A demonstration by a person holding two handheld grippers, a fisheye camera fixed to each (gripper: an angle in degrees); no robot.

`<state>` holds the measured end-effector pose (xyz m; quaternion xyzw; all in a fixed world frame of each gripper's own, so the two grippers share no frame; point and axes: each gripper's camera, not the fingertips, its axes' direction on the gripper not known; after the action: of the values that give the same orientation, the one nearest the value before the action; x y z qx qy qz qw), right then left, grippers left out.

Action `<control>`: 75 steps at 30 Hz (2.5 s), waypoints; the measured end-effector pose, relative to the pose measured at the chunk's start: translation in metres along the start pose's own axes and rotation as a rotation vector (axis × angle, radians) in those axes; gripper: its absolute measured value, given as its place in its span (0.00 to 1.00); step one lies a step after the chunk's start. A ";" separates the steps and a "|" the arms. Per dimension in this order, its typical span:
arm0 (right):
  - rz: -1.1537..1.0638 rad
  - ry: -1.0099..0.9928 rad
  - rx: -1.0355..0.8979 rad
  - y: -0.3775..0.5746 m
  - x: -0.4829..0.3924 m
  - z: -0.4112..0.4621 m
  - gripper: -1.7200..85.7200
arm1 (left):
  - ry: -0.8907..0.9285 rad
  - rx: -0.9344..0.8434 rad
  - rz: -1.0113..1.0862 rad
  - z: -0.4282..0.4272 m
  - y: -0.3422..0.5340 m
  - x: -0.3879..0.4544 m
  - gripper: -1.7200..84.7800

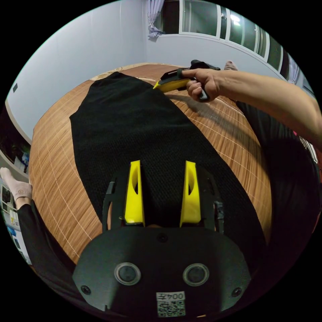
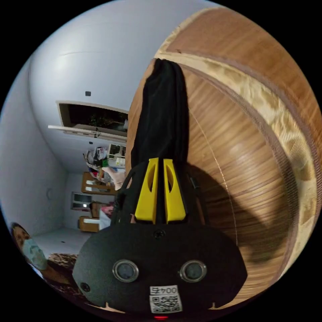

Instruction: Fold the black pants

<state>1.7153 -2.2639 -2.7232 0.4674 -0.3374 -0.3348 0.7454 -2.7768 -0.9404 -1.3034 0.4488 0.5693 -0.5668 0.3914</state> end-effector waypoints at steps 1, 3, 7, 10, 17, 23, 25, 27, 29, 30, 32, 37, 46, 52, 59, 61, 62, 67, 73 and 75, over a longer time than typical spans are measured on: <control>-0.076 0.085 0.030 0.001 -0.021 -0.004 0.06 | 0.000 0.000 0.000 0.001 0.000 0.000 0.22; -0.184 0.337 0.029 0.003 -0.047 -0.001 0.06 | 0.000 0.000 0.001 0.002 -0.001 0.000 0.22; -0.155 0.380 -0.045 0.004 -0.044 0.015 0.06 | -0.002 -0.001 0.002 0.003 -0.001 0.001 0.22; -0.118 0.317 -0.010 0.006 -0.050 0.001 0.07 | -0.003 -0.001 0.002 0.004 -0.001 0.001 0.22; -0.137 0.354 0.061 0.004 -0.083 0.002 0.10 | -0.002 -0.001 0.002 0.006 0.000 0.002 0.22; -0.186 0.469 0.016 0.010 -0.111 0.031 0.07 | -0.003 0.000 0.003 0.007 0.002 0.001 0.22; -0.232 0.555 0.027 0.019 -0.128 0.031 0.06 | -0.004 0.001 0.003 0.008 0.002 0.001 0.22; -0.241 0.617 0.028 0.025 -0.133 0.033 0.05 | -0.004 0.002 0.004 0.008 0.003 0.000 0.22; -0.248 0.604 0.027 0.032 -0.137 0.035 0.05 | -0.006 0.001 0.004 0.008 0.003 0.000 0.22; -0.238 0.595 0.016 0.035 -0.141 0.035 0.06 | -0.006 0.000 0.004 0.008 0.004 0.000 0.22; -0.221 0.604 0.022 0.041 -0.153 0.031 0.07 | -0.005 -0.001 0.004 0.009 0.004 -0.002 0.22; -0.421 0.635 0.093 0.109 -0.210 0.035 0.08 | -0.008 -0.002 0.005 0.010 0.005 -0.005 0.22; -0.515 0.728 0.070 0.194 -0.261 0.046 0.10 | -0.006 -0.007 0.003 0.013 0.005 -0.016 0.22; -0.573 0.667 -0.157 0.330 -0.311 0.049 0.10 | 0.000 -0.010 0.000 0.016 0.003 -0.028 0.22; -0.494 0.614 -0.294 0.469 -0.329 0.059 0.12 | 0.020 -0.026 -0.020 0.020 -0.004 -0.049 0.22; -0.473 0.633 -0.350 0.496 -0.323 0.069 0.12 | 0.031 -0.042 -0.033 0.021 -0.010 -0.059 0.22; -0.482 0.652 -0.357 0.502 -0.323 0.072 0.11 | 0.035 -0.046 -0.035 0.021 -0.012 -0.062 0.22; -0.568 0.779 -0.361 0.530 -0.318 0.082 0.08 | 0.154 -0.101 -0.092 -0.007 -0.021 -0.095 0.23; -0.455 0.592 -0.285 0.539 -0.298 0.053 0.08 | 0.351 -0.192 -0.140 -0.038 0.022 -0.144 0.22; -0.391 0.508 -0.270 0.539 -0.289 0.041 0.09 | 0.450 -0.268 -0.193 -0.033 0.035 -0.162 0.22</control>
<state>1.6226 -1.8648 -2.2667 0.4887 0.0020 -0.3859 0.7825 -2.6939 -0.9197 -1.1578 0.4514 0.7519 -0.4071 0.2552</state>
